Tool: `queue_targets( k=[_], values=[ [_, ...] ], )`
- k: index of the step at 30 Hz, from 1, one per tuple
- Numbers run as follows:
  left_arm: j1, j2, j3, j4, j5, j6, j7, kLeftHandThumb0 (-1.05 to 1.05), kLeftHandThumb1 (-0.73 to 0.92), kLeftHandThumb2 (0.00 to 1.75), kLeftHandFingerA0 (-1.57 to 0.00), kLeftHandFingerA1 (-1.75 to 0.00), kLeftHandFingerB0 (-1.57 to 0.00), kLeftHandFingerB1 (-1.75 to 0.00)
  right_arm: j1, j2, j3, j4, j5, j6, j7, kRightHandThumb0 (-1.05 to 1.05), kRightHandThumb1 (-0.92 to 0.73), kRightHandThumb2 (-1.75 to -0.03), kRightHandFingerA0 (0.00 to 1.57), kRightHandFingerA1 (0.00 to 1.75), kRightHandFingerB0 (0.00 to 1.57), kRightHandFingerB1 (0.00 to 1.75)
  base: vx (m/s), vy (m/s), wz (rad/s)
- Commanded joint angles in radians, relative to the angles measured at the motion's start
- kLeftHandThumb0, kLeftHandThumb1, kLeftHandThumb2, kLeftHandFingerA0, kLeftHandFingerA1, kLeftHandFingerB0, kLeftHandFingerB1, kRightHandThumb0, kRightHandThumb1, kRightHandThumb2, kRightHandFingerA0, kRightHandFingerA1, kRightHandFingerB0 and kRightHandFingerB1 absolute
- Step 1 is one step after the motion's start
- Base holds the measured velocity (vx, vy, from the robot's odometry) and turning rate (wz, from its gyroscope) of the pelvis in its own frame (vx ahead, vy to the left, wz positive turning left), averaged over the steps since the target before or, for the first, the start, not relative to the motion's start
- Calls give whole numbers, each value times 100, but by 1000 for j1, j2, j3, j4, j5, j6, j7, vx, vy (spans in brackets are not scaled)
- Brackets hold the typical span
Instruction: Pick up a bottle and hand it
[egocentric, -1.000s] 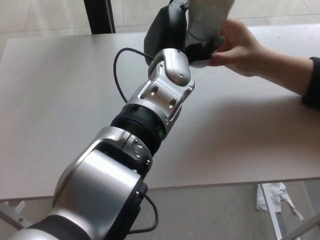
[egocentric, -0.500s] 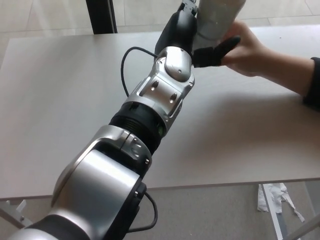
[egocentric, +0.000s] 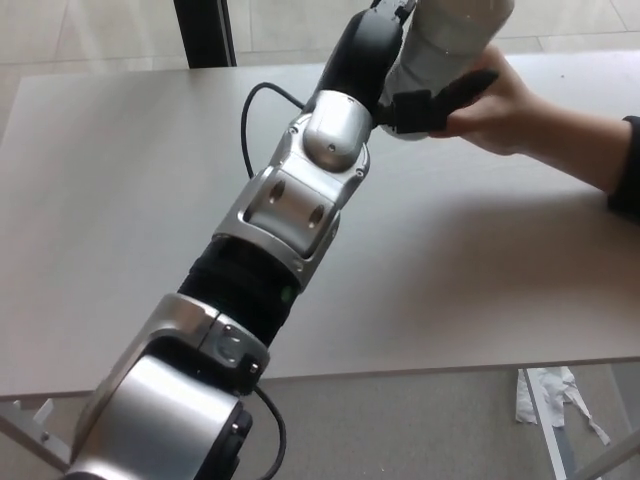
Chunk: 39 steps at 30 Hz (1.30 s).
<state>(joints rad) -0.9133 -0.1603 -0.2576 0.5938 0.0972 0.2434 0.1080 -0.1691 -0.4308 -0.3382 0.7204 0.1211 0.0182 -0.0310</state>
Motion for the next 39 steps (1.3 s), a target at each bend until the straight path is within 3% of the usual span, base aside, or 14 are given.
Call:
queue_targets(
  k=[1,9,10,12,15,20,23,24,29,31,33,35,36,39],
  values=[
    [403,418,142,-868,-126,178,-372,-82,49,74,0,0,0,-1,15,-8,-37,36,26,-12,7,-38,-55,-56,69,65,53,39,0,0,0],
    [778,607,603,-1011,-269,141,-466,-87,62,59,0,0,0,0,17,-41,-72,55,46,0,12,-38,-55,-57,67,65,52,38,0,0,0],
    [825,610,694,-1012,-305,130,-469,-97,56,92,0,-9,0,0,21,-47,-72,58,43,-6,16,-39,-56,-57,64,65,50,38,0,0,0],
    [877,612,805,-1004,-359,116,-469,-97,56,92,0,-10,0,0,20,-57,-80,71,49,-11,27,-46,-44,-81,73,76,42,51,0,0,0],
    [940,628,913,-1004,-417,116,-479,-99,59,93,0,-10,0,0,24,-61,-87,71,49,-17,28,-39,-57,-57,78,72,49,36,0,0,0],
    [1141,675,1274,-813,-451,76,-476,-100,59,93,0,-30,0,-5,31,-76,-113,86,62,-18,40,-45,-45,-82,52,66,40,51,0,0,0],
    [1174,701,1339,-694,-464,32,-460,-97,57,93,0,-37,0,-6,30,-85,-114,90,56,-11,38,-40,-58,-57,63,66,47,37,0,0,0],
    [1182,713,1353,-663,-465,31,-460,-90,59,58,0,-46,0,-16,30,-87,-113,92,54,-12,38,-40,-59,-57,64,64,46,36,0,0,0],
    [1207,799,1388,-272,-442,-54,-413,-95,47,82,0,-41,0,-9,18,-89,-117,101,56,-12,39,-37,-58,-58,62,65,45,35,0,0,0],
    [1209,793,1375,-252,-432,-51,-398,-92,59,60,0,-45,0,-12,17,-91,-114,105,50,-13,35,-44,-46,-83,56,69,38,50,0,0,0],
    [1186,776,1311,-201,-409,6,-370,-97,55,96,0,-37,0,-5,17,-93,-114,110,48,-18,39,-44,-47,-83,54,68,37,50,0,0,0],
    [1173,775,1274,-138,-395,-20,-380,-97,56,67,0,-30,0,-21,18,-93,-115,112,46,-21,42,-45,-47,-84,55,69,38,51,0,0,0],
    [1153,768,1262,-99,-411,-7,-401,-88,50,90,0,-36,-8,-3,16,-92,-116,113,45,-21,41,-44,-47,-84,56,70,38,51,0,0,0],
    [1093,776,1069,56,-276,18,-399,-83,48,89,0,-49,-6,-24,11,-97,-107,140,28,-37,46,-47,-47,-85,53,69,37,51,0,0,0]
  ],
)
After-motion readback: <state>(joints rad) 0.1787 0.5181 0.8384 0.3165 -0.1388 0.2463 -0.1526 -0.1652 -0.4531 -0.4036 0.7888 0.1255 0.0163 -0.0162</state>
